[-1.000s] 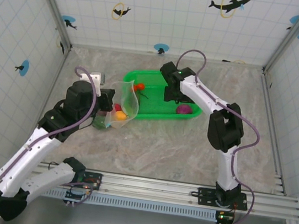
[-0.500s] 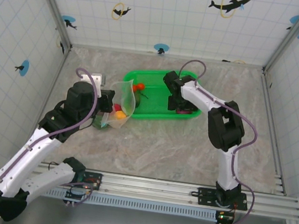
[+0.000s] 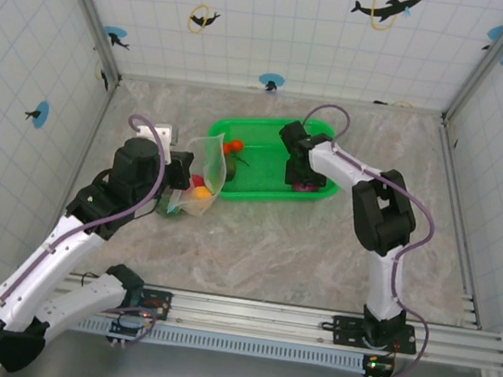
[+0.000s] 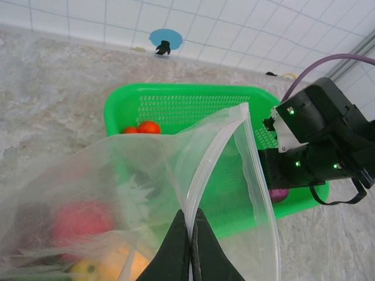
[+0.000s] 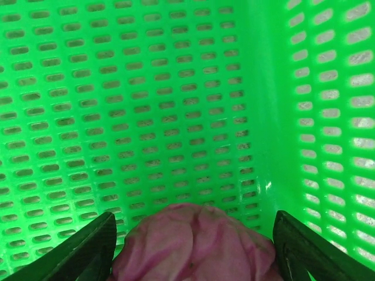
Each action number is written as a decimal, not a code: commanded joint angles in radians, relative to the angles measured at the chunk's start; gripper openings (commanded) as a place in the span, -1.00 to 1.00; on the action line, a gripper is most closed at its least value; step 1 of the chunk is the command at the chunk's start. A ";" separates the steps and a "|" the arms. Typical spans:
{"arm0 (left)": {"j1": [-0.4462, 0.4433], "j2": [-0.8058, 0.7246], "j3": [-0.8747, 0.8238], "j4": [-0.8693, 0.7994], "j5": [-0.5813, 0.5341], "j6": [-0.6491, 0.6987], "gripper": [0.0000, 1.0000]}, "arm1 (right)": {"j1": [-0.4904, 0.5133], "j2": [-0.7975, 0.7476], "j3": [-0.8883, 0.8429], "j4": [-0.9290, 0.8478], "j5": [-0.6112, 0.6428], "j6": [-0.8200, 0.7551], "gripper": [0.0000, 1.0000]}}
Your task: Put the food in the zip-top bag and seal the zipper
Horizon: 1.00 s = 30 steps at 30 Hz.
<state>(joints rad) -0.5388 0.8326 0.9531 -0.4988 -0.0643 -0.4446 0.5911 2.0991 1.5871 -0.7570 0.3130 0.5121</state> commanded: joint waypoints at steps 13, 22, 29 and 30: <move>-0.004 -0.003 0.015 -0.003 0.014 -0.018 -1.00 | -0.018 -0.256 -0.057 0.106 -0.058 -0.043 0.18; -0.004 -0.011 0.015 -0.022 0.030 -0.065 -1.00 | 0.027 -0.564 -0.224 0.449 -0.412 -0.052 0.19; -0.003 -0.016 0.015 -0.027 0.064 -0.120 -1.00 | 0.188 -0.621 -0.205 0.596 -0.509 0.018 0.18; -0.004 -0.019 0.015 -0.027 0.064 -0.127 -1.00 | 0.205 -0.625 -0.212 0.629 -0.521 0.038 0.18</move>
<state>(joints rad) -0.5388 0.8307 0.9531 -0.5110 -0.0246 -0.5327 0.7612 1.5097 1.3914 -0.2642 -0.1333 0.4980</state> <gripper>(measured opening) 0.042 0.686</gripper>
